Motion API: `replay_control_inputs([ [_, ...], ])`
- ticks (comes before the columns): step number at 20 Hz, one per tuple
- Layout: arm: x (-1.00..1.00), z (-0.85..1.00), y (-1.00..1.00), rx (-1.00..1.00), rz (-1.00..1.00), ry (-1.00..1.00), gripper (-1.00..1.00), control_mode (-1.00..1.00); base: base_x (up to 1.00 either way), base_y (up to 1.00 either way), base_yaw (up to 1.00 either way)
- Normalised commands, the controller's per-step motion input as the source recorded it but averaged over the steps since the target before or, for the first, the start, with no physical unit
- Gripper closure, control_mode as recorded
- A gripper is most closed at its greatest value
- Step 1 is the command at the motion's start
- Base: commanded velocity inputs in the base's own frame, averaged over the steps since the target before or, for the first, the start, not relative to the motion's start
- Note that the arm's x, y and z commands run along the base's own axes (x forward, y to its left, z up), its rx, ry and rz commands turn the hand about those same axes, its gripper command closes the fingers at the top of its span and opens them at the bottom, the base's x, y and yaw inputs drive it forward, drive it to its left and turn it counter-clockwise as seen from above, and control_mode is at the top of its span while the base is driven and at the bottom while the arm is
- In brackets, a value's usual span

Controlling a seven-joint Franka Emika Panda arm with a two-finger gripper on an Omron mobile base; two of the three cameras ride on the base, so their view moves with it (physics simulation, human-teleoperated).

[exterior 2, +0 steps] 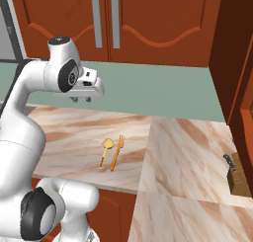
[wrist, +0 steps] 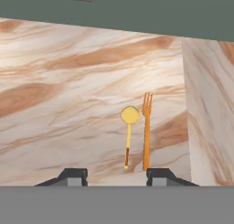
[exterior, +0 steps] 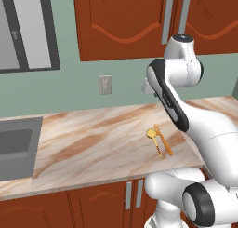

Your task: Take the fork and place it on the left side of the plate. Then take the spoon and place it on the right side of the plate. Make sure they're directly next to the plate.

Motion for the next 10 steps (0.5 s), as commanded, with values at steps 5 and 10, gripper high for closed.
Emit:
replay_control_inputs([
  [5, -0.01, -0.51, 0.00, -0.03, 0.00, 0.08, -1.00, -1.00, 0.00, 0.00, 0.00],
  [10, -0.01, -0.93, -0.15, 0.00, 0.00, 0.19, -1.00, -1.00, 0.00, 0.00, 0.00],
])
